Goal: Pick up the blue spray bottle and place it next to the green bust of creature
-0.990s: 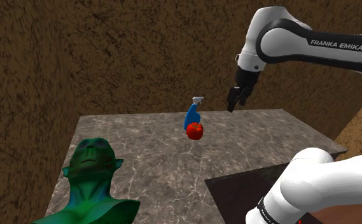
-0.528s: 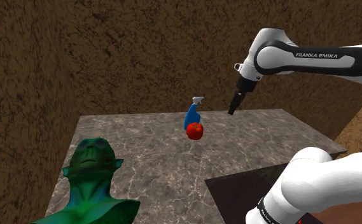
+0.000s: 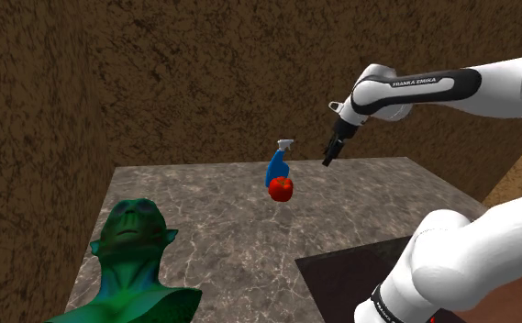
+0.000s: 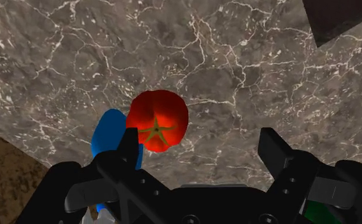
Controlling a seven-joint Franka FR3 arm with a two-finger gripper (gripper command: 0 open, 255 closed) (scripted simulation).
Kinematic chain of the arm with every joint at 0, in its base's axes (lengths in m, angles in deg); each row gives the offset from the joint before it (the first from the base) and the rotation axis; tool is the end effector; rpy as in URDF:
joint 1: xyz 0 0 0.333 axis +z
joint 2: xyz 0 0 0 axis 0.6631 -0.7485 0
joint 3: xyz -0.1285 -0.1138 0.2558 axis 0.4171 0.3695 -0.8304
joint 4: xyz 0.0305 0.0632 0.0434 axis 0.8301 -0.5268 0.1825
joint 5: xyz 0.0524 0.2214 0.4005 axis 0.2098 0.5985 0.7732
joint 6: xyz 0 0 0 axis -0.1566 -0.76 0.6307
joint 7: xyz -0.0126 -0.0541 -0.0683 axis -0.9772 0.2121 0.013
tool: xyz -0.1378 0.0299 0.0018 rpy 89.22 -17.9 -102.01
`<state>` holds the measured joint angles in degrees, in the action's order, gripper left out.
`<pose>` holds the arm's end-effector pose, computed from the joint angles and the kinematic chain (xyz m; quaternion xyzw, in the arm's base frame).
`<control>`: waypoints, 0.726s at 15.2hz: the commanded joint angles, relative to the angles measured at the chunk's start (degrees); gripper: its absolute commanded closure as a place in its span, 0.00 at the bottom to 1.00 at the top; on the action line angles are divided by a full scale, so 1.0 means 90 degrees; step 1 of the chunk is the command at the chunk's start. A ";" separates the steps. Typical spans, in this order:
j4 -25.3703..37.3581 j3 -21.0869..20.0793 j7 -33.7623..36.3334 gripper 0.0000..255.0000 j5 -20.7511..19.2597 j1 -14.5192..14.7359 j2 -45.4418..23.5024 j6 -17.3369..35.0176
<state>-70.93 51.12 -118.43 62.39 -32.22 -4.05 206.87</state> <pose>0.4506 -0.1798 0.3893 -0.9555 -0.2750 -0.0932 0.0513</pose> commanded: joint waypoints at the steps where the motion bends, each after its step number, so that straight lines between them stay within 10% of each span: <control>1: 0.0171 0.0521 -0.0877 0.00 0.0313 0.0358 -0.0485 0.0358; 8: 0.1552 0.2432 -0.4651 0.00 0.3008 0.1890 -0.3001 0.0507; 11: 0.2420 0.2494 -0.6373 0.00 0.4635 0.1698 -0.4489 -0.0141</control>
<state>-51.68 73.49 -169.78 98.50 -16.27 -39.73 207.44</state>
